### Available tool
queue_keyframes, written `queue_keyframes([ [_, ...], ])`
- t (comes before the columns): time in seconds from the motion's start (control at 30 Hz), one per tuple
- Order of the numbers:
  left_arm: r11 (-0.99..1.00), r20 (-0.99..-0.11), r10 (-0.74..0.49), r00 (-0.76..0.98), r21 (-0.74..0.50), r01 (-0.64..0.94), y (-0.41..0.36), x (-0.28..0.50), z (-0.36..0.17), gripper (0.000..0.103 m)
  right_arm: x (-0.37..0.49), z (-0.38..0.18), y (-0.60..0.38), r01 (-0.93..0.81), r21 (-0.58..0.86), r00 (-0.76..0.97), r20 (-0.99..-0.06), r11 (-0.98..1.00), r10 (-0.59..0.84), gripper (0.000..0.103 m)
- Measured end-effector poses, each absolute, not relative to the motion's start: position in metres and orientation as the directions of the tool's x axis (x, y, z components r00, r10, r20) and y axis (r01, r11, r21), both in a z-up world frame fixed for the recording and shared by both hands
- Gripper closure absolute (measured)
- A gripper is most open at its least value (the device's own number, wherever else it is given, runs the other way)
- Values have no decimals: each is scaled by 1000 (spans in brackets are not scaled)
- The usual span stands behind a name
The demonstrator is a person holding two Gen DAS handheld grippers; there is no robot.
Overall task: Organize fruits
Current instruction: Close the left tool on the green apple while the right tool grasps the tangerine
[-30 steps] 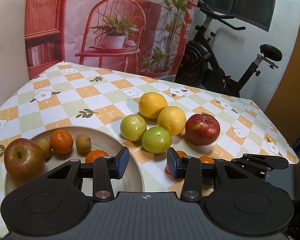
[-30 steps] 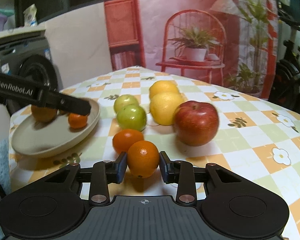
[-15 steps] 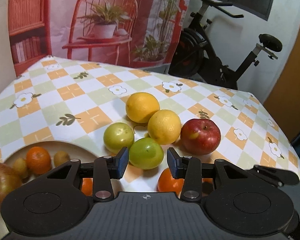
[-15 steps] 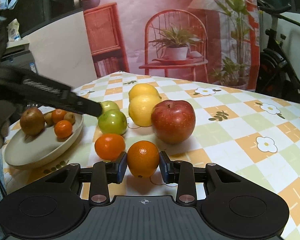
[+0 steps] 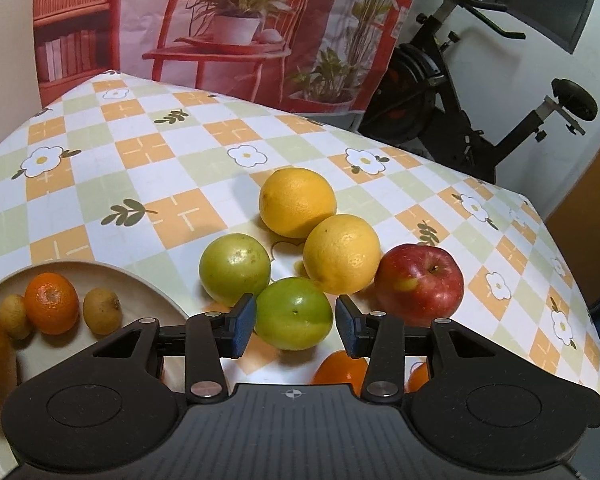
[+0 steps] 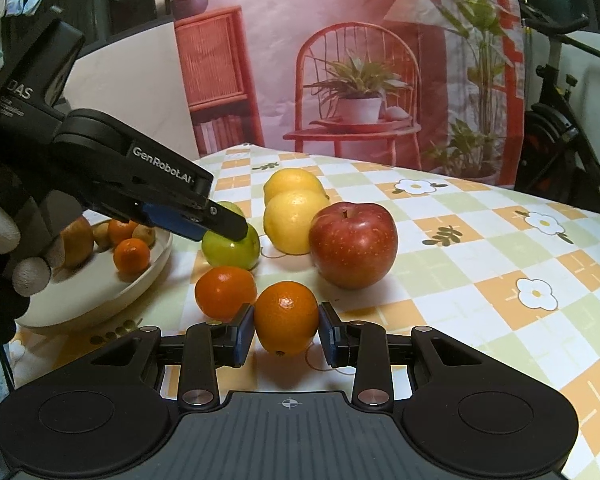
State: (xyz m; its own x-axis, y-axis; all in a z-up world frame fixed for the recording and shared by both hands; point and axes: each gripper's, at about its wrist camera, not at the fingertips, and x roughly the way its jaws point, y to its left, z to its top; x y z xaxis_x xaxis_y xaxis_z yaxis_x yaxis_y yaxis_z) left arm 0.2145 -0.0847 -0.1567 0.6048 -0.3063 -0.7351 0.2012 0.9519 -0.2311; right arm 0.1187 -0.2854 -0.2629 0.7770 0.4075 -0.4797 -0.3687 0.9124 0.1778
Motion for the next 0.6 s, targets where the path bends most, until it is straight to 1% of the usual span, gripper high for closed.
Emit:
queue_keyframes([
  [0.1,952,-740,-307,599,-245,185,-85,217,-158,46,118,-263,-286,-372,178,776,-478,911,411,72],
  [0.2,948,-741,-317,593,-265,176,-85,219,-161,46,117,-263,-287,-375,178,776,-477,910,413,72],
  [0.3,951,-743,-308,594,-248,183,-88,219,-163,47,117,-263,-286,-375,180,775,-477,910,414,72],
  [0.37,953,-745,-302,595,-245,177,-87,220,-164,51,117,-263,-286,-376,178,775,-478,909,414,72],
  [0.47,950,-741,-311,595,-265,166,-83,220,-165,52,117,-263,-286,-377,177,774,-479,909,414,72],
  [0.6,951,-737,-308,601,-255,175,-83,216,-164,52,117,-263,-285,-376,177,773,-480,909,414,72],
])
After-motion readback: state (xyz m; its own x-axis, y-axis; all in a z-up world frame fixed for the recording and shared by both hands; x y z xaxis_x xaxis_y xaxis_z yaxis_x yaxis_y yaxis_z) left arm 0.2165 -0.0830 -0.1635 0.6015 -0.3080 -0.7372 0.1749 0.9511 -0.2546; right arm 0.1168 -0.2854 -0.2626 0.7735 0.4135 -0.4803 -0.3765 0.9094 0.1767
